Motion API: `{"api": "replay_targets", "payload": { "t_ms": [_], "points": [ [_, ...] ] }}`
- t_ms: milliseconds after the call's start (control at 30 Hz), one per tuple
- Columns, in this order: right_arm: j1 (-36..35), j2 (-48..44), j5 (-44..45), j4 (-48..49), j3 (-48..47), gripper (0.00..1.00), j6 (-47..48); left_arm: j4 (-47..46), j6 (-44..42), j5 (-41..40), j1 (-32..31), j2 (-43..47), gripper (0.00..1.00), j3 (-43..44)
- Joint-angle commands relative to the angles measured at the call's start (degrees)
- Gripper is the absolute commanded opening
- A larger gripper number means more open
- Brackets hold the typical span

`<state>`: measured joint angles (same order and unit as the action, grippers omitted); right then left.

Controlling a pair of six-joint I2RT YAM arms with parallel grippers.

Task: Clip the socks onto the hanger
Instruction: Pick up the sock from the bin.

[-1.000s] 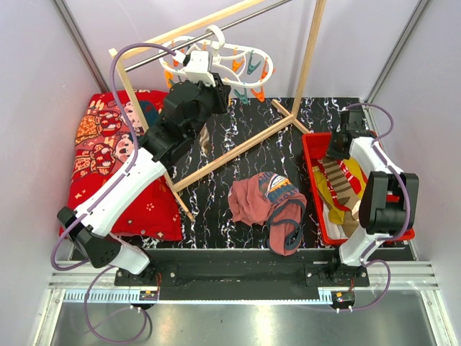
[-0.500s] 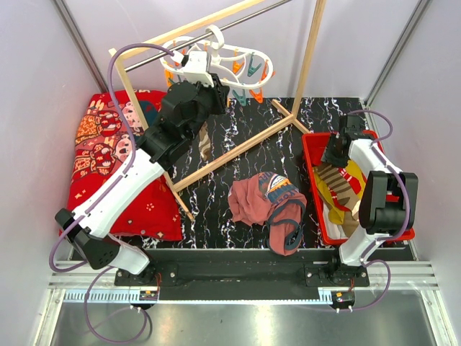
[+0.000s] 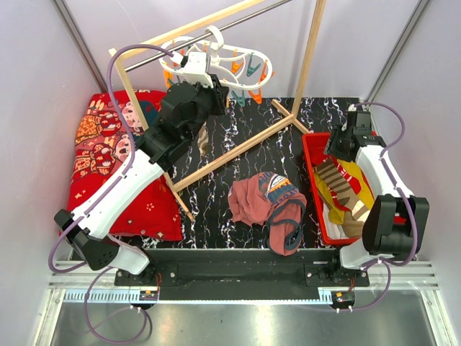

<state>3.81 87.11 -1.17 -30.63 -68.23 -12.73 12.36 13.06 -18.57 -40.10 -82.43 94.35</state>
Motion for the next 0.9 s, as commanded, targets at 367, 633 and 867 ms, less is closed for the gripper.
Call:
{"api": "replay_targets", "payload": {
  "t_ms": [367, 633, 867],
  "points": [
    [0.14, 10.26, -0.32, 3.65, 0.73, 0.4, -0.19, -2.25, -0.49, -1.65, -0.07, 2.63, 0.0, -0.74],
    [-0.03, 17.3, 0.73, 4.09, -0.86, 0.4, -0.54, -2.08, -1.02, -2.09, -0.07, 2.28, 0.0, -0.74],
    [-0.03, 15.73, 0.9, 3.48, -0.33, 0.12, -1.5, -1.73, -1.11, -2.09, -0.07, 2.36, 0.0, -0.39]
  ]
}}
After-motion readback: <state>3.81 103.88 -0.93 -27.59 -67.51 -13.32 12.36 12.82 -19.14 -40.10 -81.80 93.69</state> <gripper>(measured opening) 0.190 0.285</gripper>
